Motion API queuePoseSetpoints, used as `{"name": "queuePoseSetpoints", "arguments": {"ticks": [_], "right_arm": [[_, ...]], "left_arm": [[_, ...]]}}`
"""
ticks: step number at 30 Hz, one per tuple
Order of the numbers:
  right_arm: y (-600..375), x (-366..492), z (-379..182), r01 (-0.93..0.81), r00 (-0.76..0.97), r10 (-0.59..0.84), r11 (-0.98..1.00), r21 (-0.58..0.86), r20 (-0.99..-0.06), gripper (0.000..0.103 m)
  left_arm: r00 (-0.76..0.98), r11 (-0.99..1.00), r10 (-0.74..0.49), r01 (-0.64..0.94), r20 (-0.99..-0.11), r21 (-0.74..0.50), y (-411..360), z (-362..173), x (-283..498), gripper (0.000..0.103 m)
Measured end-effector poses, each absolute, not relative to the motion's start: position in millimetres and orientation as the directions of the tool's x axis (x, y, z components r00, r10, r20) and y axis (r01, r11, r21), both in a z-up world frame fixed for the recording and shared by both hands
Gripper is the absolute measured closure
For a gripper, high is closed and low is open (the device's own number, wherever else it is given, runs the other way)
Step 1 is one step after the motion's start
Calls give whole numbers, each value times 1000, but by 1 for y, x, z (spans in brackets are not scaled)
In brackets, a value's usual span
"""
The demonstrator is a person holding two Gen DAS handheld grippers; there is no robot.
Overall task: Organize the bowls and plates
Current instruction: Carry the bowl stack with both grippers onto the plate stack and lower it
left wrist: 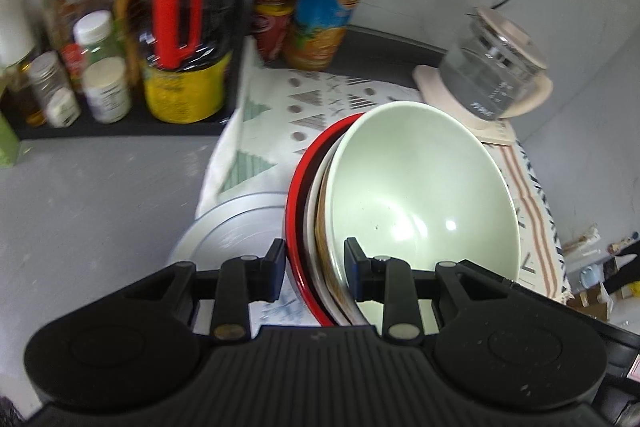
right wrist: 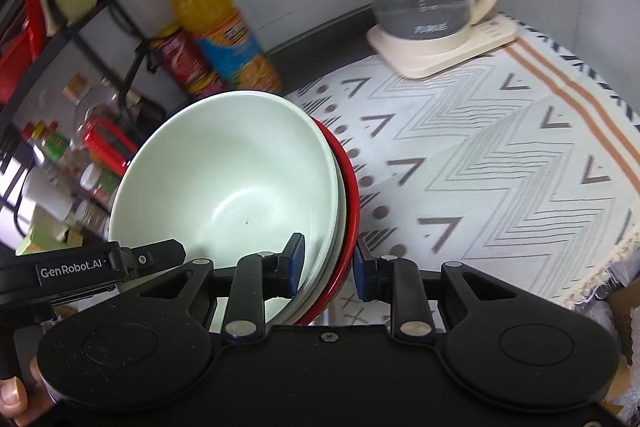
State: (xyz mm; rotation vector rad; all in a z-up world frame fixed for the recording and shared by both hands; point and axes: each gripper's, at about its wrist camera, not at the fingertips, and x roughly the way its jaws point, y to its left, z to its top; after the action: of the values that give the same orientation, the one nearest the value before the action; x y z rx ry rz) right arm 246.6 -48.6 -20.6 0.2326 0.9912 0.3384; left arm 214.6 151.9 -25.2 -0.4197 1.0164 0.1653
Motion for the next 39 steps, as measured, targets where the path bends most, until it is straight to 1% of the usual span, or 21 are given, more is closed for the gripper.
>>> {"name": "queuePoseSetpoints", "arguments": {"ticks": [6,15,35,38,39], "right_arm": [[-26,242,-28,-226,453,407,913,339,-793,78],[-10,235,-45,-268,390,409,908,323,-825,78],[4,231,-52,-320,354,402,900,294,-844,76],[4,231,-53,-320,356,402,901,295,-844,76],[4,231,-53,-319,356,403,901,296,-843,76]], "left_arm": [[506,887,-30,-384,-862,-256,167,-38,196,74],[472,862,-23,-437,-881,-256,176,-54,181,74],[460,847,-30,-459,-887,-267,184,-64,172,74],[450,850,-36,-456,-892,-264,184,-64,173,74],[443,852,-32,-456,-896,-256,183,-64,174,71]]}}
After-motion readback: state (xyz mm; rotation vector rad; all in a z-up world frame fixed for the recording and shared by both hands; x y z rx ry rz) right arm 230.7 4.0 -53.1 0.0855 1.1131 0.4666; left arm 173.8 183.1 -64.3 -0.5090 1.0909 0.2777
